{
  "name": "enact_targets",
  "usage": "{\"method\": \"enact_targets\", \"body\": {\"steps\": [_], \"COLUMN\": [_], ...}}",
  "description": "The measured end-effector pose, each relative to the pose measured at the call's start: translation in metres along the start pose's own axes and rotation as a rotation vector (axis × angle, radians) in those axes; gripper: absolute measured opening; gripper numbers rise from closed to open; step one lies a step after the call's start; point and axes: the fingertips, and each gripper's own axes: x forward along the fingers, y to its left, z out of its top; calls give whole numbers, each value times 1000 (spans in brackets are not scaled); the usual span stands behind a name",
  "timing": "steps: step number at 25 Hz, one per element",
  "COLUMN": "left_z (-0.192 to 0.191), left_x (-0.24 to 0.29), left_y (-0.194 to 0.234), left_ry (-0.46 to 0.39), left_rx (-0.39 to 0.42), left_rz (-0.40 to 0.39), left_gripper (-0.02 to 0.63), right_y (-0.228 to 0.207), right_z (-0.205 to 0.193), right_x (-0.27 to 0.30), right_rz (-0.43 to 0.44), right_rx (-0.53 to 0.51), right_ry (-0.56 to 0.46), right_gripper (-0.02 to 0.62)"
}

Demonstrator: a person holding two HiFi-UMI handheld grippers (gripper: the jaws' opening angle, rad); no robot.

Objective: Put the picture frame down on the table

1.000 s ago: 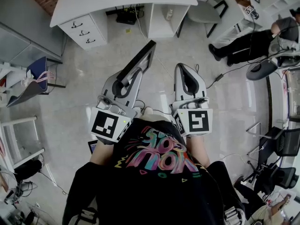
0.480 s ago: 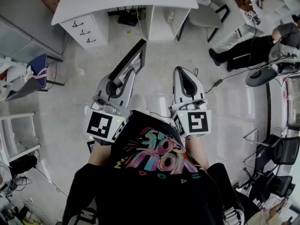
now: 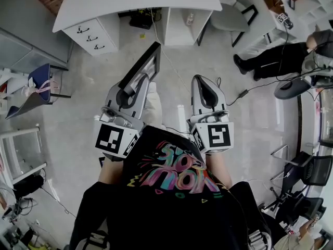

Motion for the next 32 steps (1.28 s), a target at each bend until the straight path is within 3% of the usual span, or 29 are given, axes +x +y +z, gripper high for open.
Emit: {"method": "enact_targets", "body": {"steps": [7, 19, 25, 32], "left_z": [-3, 8, 9, 2], "left_x": [86, 248, 291, 308], "left_y": [67, 228, 285, 316], "left_ry": [9, 34, 35, 42], "left_rx": [-2, -20, -17, -38], "left_rz": [-21, -68, -104, -116], "left_gripper": [29, 29, 29, 29], "right_y": [-40, -117, -122, -127], "right_z": [0, 25, 27, 23], "right_x": [96, 313, 382, 415], "right_rz": [-21, -79, -101, -127], "right_rx": [16, 10, 15, 4], "right_ry": [22, 58, 77, 102], "right_gripper": [20, 20, 20, 20]}}
